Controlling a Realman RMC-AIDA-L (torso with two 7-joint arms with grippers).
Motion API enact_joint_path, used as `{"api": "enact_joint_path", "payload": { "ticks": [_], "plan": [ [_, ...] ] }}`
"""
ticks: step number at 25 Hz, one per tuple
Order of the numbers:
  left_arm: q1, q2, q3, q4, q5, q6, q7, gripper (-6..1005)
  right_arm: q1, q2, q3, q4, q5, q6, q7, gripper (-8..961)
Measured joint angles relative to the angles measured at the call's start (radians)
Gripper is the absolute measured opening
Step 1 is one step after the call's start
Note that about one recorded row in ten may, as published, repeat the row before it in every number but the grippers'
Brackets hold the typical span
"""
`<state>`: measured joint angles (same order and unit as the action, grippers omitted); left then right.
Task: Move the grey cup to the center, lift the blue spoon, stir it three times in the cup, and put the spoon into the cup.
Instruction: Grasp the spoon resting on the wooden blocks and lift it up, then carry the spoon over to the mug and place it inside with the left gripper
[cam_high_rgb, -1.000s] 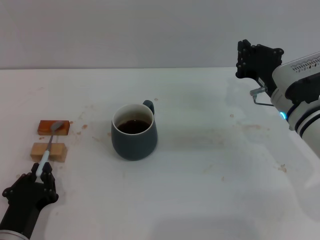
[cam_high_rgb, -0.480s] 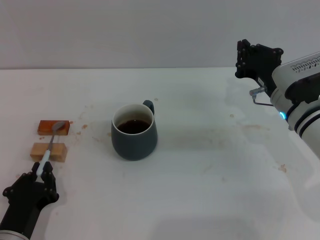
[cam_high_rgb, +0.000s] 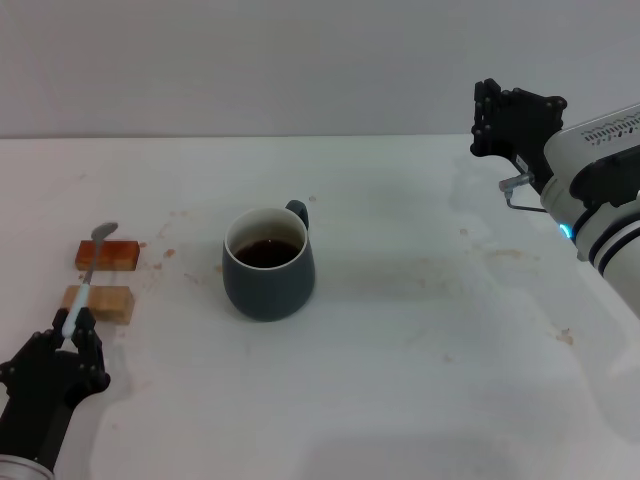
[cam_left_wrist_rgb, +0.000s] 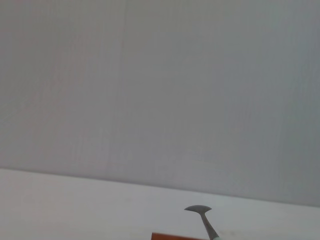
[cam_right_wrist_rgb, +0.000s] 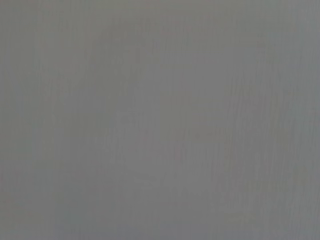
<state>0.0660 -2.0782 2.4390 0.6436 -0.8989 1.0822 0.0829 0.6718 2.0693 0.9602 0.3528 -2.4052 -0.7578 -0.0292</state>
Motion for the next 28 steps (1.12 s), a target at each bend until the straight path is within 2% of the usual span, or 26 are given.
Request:
{"api": "enact_joint_path", "payload": {
  "ticks": [3,8,9,10,11,12,13,14,15,18,19,21,23,24,25,28],
  "plan": [
    [0.002,0.005,-0.002,0.020,0.003,0.008,-0.002,180,0.000,0.000,0.000,-0.002,0.000,0.000,0.000,45],
    [0.025,0.026,-0.017,0.105,0.018,0.007,-0.011,181,0.000,0.000,0.000,-0.004,0.000,0.000,0.000,45],
    [0.054,0.043,-0.051,0.172,0.047,-0.028,-0.011,181,0.000,0.000,0.000,-0.005,0.000,0.000,0.000,45],
    [0.054,0.043,-0.051,0.172,0.047,-0.028,-0.011,181,0.000,0.000,0.000,-0.005,0.000,0.000,0.000,45],
    [0.090,0.065,-0.102,0.261,0.083,-0.094,-0.013,181,0.000,0.000,0.002,-0.006,0.000,0.000,0.000,45],
    [0.090,0.065,-0.102,0.261,0.083,-0.094,-0.013,181,0.000,0.000,0.002,-0.006,0.000,0.000,0.000,45],
    [0.115,0.080,-0.139,0.327,0.111,-0.146,-0.014,181,0.000,0.000,0.004,-0.007,0.000,0.000,0.000,45],
    [0.161,0.103,-0.209,0.452,0.170,-0.263,-0.021,181,0.000,0.000,0.008,-0.008,0.000,0.000,0.000,45],
    [0.161,0.103,-0.209,0.452,0.170,-0.263,-0.021,181,0.000,0.000,0.008,-0.008,0.000,0.000,0.000,45],
    [0.211,0.130,-0.314,0.618,0.251,-0.448,-0.063,180,0.000,0.000,0.011,-0.009,0.000,-0.002,0.000,45],
    [0.230,0.143,-0.372,0.703,0.301,-0.554,-0.106,180,-0.001,0.000,0.012,-0.010,0.000,-0.004,0.000,45],
    [0.234,0.146,-0.394,0.732,0.319,-0.594,-0.123,180,-0.003,0.000,0.013,-0.011,0.000,-0.006,0.000,45],
    [0.238,0.154,-0.454,0.818,0.364,-0.705,-0.161,180,-0.004,0.000,0.014,-0.011,0.000,-0.006,0.000,45],
    [0.237,0.157,-0.507,0.897,0.389,-0.827,-0.175,180,-0.006,0.000,0.020,-0.011,0.000,-0.006,0.000,45],
    [0.237,0.157,-0.507,0.897,0.389,-0.827,-0.175,180,-0.006,0.000,0.020,-0.011,0.000,-0.006,0.000,45],
    [0.225,0.160,-0.596,1.022,0.397,-1.036,-0.172,181,-0.010,0.000,0.033,-0.011,0.000,-0.008,0.000,45]
  ]
}}
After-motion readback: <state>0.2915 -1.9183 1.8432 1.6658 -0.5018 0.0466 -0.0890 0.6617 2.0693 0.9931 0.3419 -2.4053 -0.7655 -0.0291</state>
